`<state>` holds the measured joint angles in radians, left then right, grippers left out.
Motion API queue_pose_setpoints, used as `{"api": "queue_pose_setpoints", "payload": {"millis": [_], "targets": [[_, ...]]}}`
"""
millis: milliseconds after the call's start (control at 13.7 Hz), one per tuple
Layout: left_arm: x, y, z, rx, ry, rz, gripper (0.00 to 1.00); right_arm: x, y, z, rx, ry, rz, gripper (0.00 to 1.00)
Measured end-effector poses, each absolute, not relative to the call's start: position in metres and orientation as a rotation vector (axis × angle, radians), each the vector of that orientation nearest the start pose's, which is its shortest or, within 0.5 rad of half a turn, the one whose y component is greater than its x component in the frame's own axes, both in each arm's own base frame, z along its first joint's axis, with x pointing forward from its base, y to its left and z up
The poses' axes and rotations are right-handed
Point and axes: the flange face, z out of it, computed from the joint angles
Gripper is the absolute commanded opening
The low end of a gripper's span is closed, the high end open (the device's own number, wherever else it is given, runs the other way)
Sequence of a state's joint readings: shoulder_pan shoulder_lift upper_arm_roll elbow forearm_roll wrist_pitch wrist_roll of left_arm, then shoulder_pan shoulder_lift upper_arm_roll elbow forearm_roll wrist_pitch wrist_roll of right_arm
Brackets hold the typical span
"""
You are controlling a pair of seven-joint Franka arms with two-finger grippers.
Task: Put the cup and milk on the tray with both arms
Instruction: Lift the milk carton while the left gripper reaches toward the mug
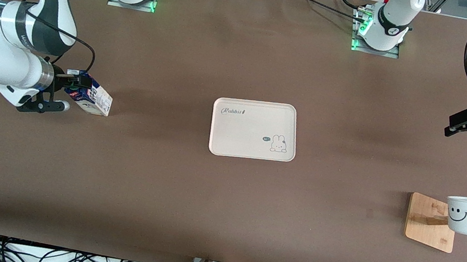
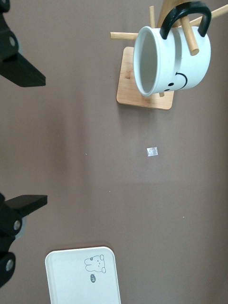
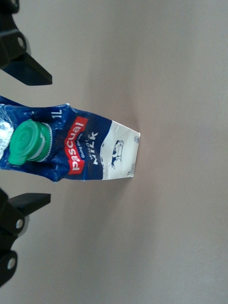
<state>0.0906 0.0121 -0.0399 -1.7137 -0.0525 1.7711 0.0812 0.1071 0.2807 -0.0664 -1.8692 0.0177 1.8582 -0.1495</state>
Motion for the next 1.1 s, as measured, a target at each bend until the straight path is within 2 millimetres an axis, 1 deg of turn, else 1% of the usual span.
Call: {"api": "queue_pose_setpoints", "payload": {"millis": [220,512,732,805,878,951,1024,1098], "targets": [[0.577,0.025,0.56,-3.192,0.034,-0.059,1.0,0.581,0.026,0.342,-3.079,-0.28,0.469,1.0],[0.578,0.023,0.557,-3.192,0.039,-0.051,1.0,0.576,0.023,0.336,-3.076,-0.271,0.489,1.0],[0.58,0.026,0.55,-3.187,0.036,-0.046,1.0,0.573,0.02,0.33,-3.076,-0.264,0.492,1.0],[0.581,0.027,0.547,-3.172,0.04,-0.046,1.0,0.572,0.019,0.328,-3.075,-0.262,0.496,0.95],[0.581,0.027,0.543,-3.157,0.047,-0.041,1.0,0.571,0.019,0.326,-3.075,-0.261,0.499,0.78],[0.583,0.028,0.539,-3.147,0.052,-0.043,1.0,0.571,0.018,0.325,-3.074,-0.259,0.502,0.63],[0.586,0.029,0.533,-3.133,0.058,-0.062,1.0,0.57,0.018,0.324,-3.073,-0.259,0.505,0.57],[0.592,0.03,0.526,-3.109,0.068,-0.104,1.0,0.57,0.018,0.324,-3.073,-0.26,0.507,0.56]]}}
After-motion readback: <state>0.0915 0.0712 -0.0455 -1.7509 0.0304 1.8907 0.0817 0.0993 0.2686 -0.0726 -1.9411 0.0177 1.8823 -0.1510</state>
